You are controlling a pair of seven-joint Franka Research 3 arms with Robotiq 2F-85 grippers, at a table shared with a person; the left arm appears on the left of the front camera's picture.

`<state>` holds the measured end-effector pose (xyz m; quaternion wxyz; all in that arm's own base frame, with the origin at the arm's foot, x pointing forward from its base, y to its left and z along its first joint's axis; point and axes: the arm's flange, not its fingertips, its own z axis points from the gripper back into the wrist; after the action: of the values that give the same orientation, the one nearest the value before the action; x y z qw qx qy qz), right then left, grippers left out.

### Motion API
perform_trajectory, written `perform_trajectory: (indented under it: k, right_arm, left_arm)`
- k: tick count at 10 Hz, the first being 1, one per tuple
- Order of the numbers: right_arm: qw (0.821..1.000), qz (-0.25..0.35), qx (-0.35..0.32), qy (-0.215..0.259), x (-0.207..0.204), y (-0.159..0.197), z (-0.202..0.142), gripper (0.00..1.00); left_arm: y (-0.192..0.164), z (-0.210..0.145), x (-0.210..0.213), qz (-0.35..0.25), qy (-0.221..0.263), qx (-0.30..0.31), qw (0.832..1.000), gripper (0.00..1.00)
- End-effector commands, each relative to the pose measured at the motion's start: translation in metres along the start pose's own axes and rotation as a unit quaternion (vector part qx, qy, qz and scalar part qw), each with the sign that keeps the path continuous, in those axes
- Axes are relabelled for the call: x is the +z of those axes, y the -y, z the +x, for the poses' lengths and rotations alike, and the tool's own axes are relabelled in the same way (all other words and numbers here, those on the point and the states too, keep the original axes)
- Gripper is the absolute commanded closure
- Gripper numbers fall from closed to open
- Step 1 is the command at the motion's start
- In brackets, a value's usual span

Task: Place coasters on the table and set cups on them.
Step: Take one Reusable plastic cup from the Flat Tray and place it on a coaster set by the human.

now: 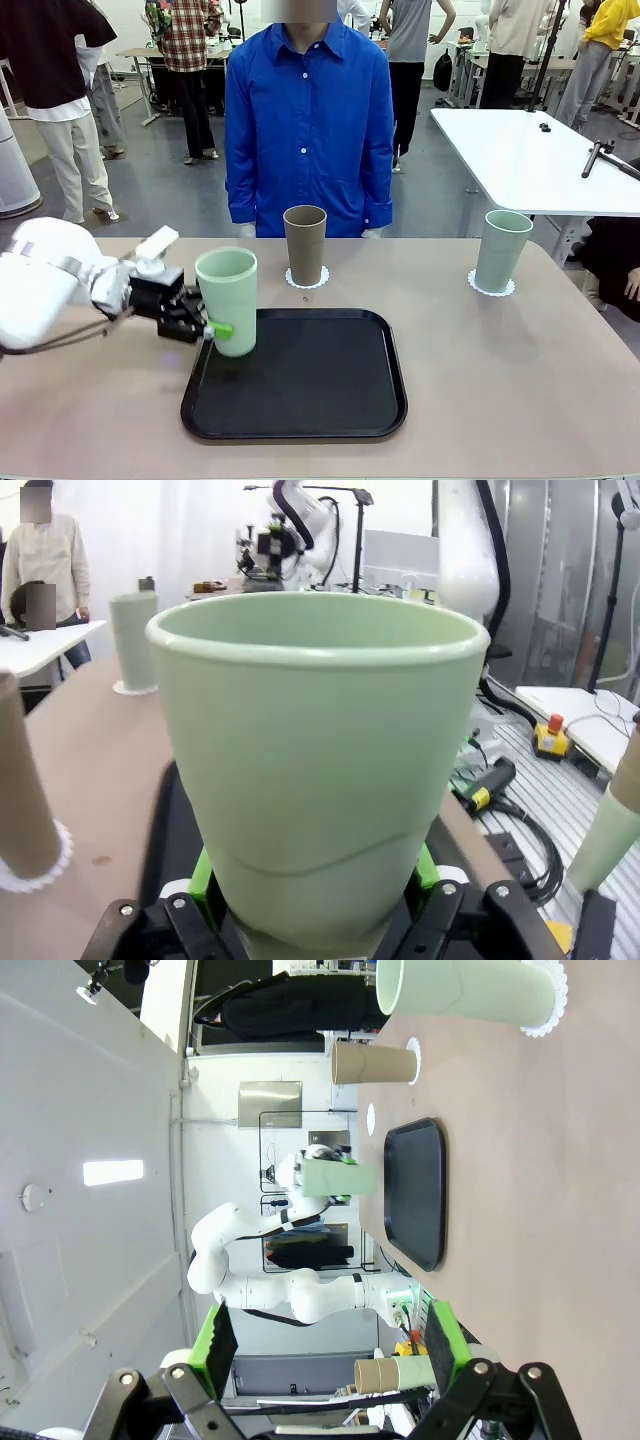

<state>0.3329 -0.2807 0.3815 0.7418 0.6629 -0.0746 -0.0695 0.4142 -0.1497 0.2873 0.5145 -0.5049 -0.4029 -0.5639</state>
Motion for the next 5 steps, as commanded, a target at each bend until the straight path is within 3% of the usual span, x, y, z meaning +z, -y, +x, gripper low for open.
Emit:
perform_trajectory:
  k: [1, 3, 5]
  right_arm:
    - [1.000, -0.002, 0.003, 0.002, 0.000, -0.001, 0.000, 0.00]
    - [1.000, -0.002, 0.003, 0.002, 0.000, -0.001, 0.000, 0.00]
    - [1.000, -0.002, 0.003, 0.002, 0.000, -0.001, 0.000, 0.00]
  left_arm:
    - [0.017, 0.084, 0.023, 0.036, -0.005, 0.007, 0.999, 0.75]
    - [0.020, 0.127, 0.034, 0.052, -0.022, -0.001, 0.998, 0.75]
    - [0.022, 0.147, 0.042, 0.047, -0.021, -0.001, 0.999, 0.75]
